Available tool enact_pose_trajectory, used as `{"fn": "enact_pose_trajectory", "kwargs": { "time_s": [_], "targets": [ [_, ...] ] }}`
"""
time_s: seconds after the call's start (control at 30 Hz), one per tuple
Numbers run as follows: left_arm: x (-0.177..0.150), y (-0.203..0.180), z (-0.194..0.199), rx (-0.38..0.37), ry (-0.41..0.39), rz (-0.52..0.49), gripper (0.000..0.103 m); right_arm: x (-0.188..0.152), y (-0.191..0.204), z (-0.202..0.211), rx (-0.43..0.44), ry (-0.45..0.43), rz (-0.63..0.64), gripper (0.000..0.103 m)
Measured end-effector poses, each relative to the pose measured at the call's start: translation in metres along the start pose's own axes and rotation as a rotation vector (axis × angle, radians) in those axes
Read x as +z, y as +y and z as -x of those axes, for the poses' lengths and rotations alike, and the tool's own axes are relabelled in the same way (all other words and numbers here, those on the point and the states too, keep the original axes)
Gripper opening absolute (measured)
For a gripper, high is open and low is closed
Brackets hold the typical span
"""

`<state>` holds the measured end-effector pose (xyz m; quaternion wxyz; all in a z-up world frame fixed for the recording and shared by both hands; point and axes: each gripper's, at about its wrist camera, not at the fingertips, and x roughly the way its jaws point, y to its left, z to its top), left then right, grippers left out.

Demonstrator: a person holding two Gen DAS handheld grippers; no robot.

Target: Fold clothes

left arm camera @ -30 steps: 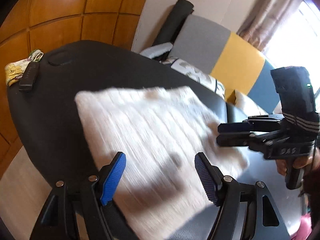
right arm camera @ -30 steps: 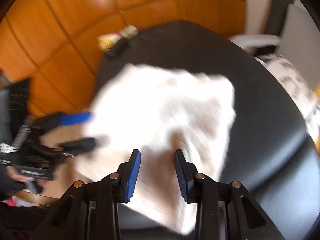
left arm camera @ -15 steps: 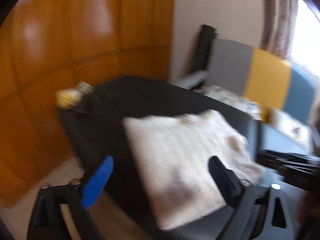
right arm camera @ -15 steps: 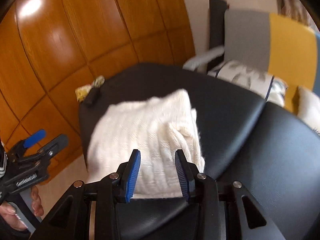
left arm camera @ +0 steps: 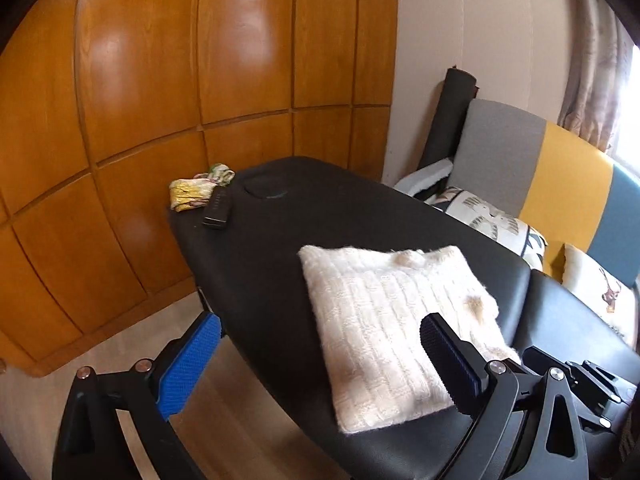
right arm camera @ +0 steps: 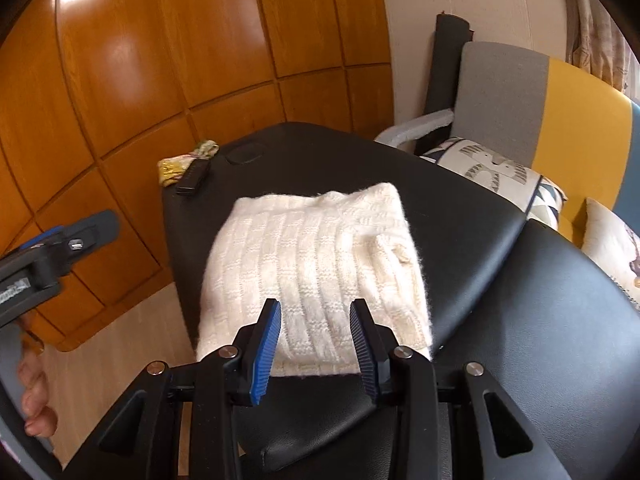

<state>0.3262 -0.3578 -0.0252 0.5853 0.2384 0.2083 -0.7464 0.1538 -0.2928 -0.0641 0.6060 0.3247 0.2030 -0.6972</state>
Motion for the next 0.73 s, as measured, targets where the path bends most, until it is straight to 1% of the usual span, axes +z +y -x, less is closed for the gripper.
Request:
{"fn": "enact_pose_trajectory", "kwargs": {
  "time_s": [0.07, 0.1, 0.23, 0.37, 0.47, 0.63, 0.73],
  "targets": [
    [-0.001, -0.001, 0.003, 0.016, -0.018, -0.022, 0.101, 0.002, 0.001, -0.003, -0.028, 0.003, 0.001, 0.036],
    [-0.001, -0.001, 0.004, 0.010, -0.019, -0.028, 0.101, 0.003, 0.001, -0.003, -0.030, 0.002, -0.003, 0.036],
    [-0.002, 0.002, -0.001, -0.040, 0.027, -0.011, 0.101, 0.005, 0.003, -0.005, -0.034, -0.005, -0.013, 0.036],
    [-0.003, 0.002, -0.001, -0.030, 0.027, -0.020, 0.101, 0.005, 0.006, -0.005, -0.035, 0.001, 0.010, 0.036],
    [-0.002, 0.003, 0.000, -0.043, 0.032, -0.018, 0.101, 0.004, 0.005, -0.005, -0.034, 0.009, 0.018, 0.036],
    [-0.001, 0.003, -0.007, -0.082, 0.086, -0.016, 0.101, 0.000, 0.004, -0.006, -0.040, 0.024, 0.031, 0.036],
    [-0.002, 0.003, -0.011, -0.089, 0.101, -0.014, 0.101, 0.000, 0.005, -0.009, -0.044, 0.033, 0.039, 0.036]
  ]
}}
